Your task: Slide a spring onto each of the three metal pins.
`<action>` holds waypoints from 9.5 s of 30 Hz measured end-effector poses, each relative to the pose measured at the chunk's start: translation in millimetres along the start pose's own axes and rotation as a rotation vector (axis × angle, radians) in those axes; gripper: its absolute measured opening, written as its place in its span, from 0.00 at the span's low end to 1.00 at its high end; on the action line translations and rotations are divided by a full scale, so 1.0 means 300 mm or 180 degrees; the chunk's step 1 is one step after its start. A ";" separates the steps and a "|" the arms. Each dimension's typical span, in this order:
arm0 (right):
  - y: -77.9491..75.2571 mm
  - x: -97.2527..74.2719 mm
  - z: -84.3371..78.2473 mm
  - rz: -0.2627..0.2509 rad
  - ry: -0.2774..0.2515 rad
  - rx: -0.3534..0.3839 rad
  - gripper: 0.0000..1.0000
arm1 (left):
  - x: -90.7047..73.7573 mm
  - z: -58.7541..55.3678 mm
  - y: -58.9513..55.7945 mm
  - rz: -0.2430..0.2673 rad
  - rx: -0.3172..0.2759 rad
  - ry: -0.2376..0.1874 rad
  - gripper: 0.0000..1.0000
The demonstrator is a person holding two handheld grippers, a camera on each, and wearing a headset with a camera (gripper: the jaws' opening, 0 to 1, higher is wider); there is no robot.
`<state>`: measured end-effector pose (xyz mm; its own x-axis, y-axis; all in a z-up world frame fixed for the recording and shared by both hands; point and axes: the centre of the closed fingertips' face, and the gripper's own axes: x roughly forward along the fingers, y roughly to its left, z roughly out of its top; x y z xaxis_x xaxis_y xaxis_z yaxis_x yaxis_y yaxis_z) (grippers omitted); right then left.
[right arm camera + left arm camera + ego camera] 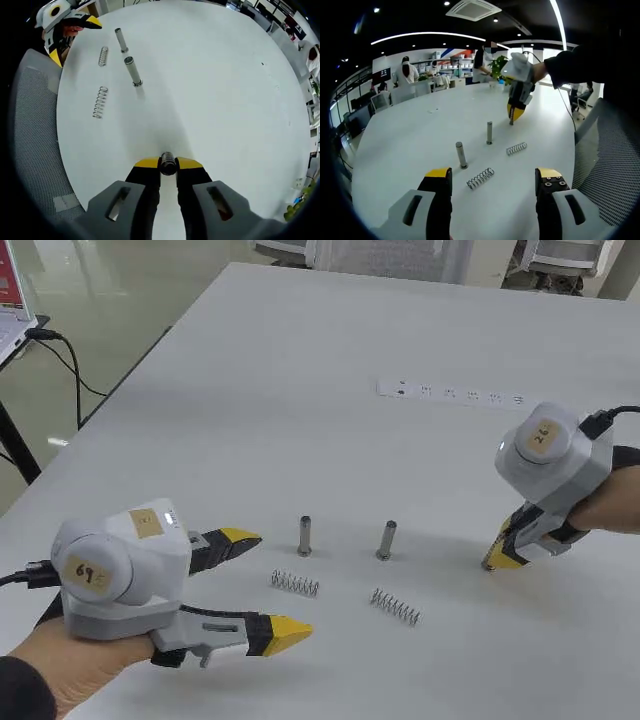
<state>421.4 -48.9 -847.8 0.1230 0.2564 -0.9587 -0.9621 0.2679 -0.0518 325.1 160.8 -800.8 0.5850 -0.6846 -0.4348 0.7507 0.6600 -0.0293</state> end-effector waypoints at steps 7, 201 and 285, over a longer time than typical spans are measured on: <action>-0.001 0.005 0.002 -0.0002 -0.0004 0.0020 0.13 | -0.005 -0.001 0.002 0.0009 -0.0005 -0.0003 0.66; 0.465 -0.163 0.324 0.0496 -0.0391 -0.1540 0.13 | 0.102 0.162 -0.229 -0.0821 0.0463 -0.0309 0.26; 0.523 -0.244 0.383 0.0660 -0.0568 -0.1437 0.13 | 0.101 0.188 -0.284 -0.1039 0.0576 -0.0386 0.08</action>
<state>289.4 81.0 -753.6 -0.0793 0.4263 -0.9011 -0.9749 -0.2219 -0.0192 296.2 66.3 -760.9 0.3306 -0.8883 -0.3189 0.9389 0.3438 0.0156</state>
